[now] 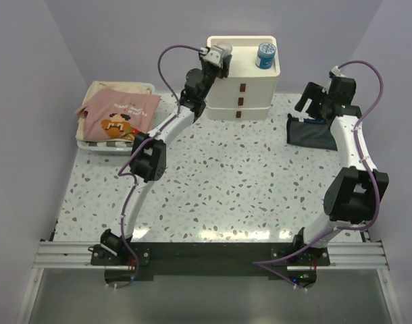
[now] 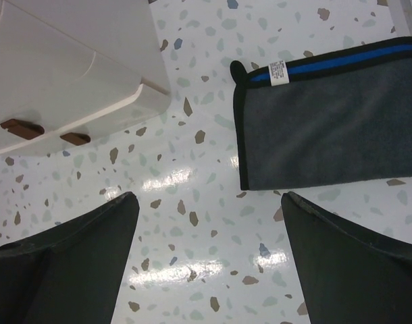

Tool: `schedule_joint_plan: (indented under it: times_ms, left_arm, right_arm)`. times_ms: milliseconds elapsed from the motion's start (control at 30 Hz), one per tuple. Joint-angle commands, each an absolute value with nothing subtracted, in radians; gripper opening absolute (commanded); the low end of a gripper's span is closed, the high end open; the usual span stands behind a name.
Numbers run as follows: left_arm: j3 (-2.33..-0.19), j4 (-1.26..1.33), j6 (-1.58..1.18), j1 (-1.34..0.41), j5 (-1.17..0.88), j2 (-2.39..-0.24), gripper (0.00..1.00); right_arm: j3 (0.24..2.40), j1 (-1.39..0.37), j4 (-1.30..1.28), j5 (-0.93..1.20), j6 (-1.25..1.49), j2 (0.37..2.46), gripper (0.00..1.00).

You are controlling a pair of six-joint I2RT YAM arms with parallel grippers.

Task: Sort the stationery into containers
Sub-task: Place the stationery in the storage box, then reset both arms

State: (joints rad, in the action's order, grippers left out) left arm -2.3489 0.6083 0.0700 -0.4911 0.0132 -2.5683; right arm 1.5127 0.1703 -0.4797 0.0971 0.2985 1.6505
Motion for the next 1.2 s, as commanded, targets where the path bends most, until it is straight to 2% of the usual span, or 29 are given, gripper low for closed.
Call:
schedule_joint_plan:
  times_ms: [0, 367, 500, 600, 733, 867, 1000, 1067, 1167]
  left_arm:
    - [-2.398, 0.681, 0.069, -0.474, 0.045, -2.56, 0.68]
    - [-2.407, 0.696, 0.126, -0.462, 0.02, -2.55, 0.89]
    - [-2.376, 0.748, 0.161, -0.465, -0.038, -2.471, 1.0]
    - [-2.283, 0.82, 0.213, -0.474, -0.112, -2.34, 1.0]
    - [-2.024, 0.83, 0.25, -0.483, -0.163, -2.124, 1.0]
    - [-1.766, 0.755, 0.342, -0.474, -0.028, -1.881, 1.0]
    - [-1.542, 0.579, 0.299, -0.439, 0.305, -1.744, 1.0]
    - [-1.497, 0.43, 0.209, -0.387, 0.299, -1.681, 1.0]
    - [-1.383, 0.346, 0.181, -0.365, 0.282, -1.617, 1.0]
  right_arm:
    - [1.542, 0.169, -0.453, 0.106, 0.321, 1.669, 0.91]
    - [1.529, 0.169, -0.443, 0.114, 0.327, 1.663, 0.91]
    - [1.516, 0.169, -0.445, 0.114, 0.318, 1.648, 0.92]
    - [1.508, 0.169, -0.445, 0.097, 0.292, 1.629, 0.99]
    - [1.491, 0.164, -0.425, 0.017, 0.246, 1.62, 0.99]
    - [1.534, 0.146, -0.446, -0.06, 0.22, 1.656, 0.99]
    - [1.638, 0.077, -0.561, -0.214, 0.207, 1.729, 0.99]
    - [1.649, 0.061, -0.566, -0.258, 0.199, 1.73, 0.99]
    - [1.628, 0.043, -0.54, -0.267, 0.207, 1.691, 0.99]
